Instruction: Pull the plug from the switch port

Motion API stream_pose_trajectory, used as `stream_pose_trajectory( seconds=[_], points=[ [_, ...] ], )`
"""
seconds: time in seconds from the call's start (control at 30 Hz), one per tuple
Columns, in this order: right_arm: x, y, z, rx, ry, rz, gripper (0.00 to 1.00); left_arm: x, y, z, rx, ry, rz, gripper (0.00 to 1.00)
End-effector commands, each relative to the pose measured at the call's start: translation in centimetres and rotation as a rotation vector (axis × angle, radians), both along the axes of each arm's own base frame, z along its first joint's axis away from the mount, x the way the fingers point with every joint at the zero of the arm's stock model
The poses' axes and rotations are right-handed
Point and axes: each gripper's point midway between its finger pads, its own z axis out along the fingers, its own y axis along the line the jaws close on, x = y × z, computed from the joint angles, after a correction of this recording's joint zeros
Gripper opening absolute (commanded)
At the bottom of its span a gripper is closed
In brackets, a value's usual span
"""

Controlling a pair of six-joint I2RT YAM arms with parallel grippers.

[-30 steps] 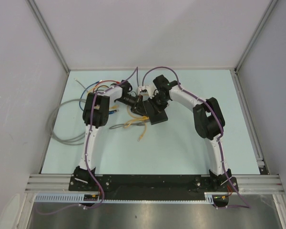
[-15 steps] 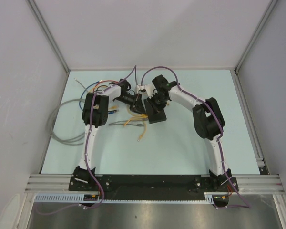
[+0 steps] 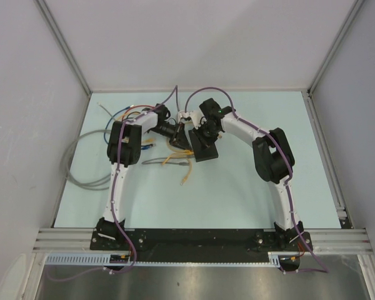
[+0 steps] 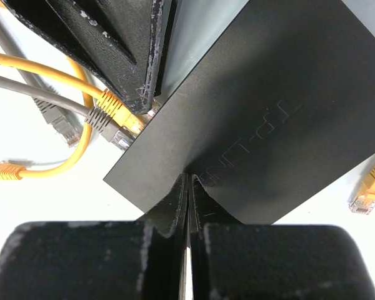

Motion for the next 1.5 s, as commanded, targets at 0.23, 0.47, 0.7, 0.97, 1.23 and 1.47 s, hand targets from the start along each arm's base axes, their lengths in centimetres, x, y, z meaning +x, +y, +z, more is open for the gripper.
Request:
stream_pose_trajectory(
  seconds=[0.23,0.47,0.7,0.97,1.23,1.47],
  points=[
    [-5.4,-2.8,-6.4,-0.177,0.205,0.032,0.00,0.6,2.6,2.1,0.049,-0.210,-0.049,0.00],
    [-5.2,-2.9,-6.3,-0.178,0.197,0.034,0.00,6.7,3.5,11.0,0.096,-0.569,-0.010,0.00],
    [-4.9,-2.9,-6.3,-0.179,0.180,0.040,0.00,11.9,6.7,20.6,0.143,-0.878,0.125,0.00],
    [-4.7,-2.9,-6.3,-0.178,0.173,0.039,0.00,12.7,14.7,18.1,0.381,-0.867,0.198,0.00],
    [-4.7,-2.9,-6.4,-0.174,0.176,0.037,0.00,10.3,17.0,10.8,0.462,-0.700,0.150,0.22],
    [-4.8,-3.2,-6.6,-0.182,0.179,0.036,0.00,9.4,16.1,12.6,0.415,-0.779,0.181,0.56]
  ],
)
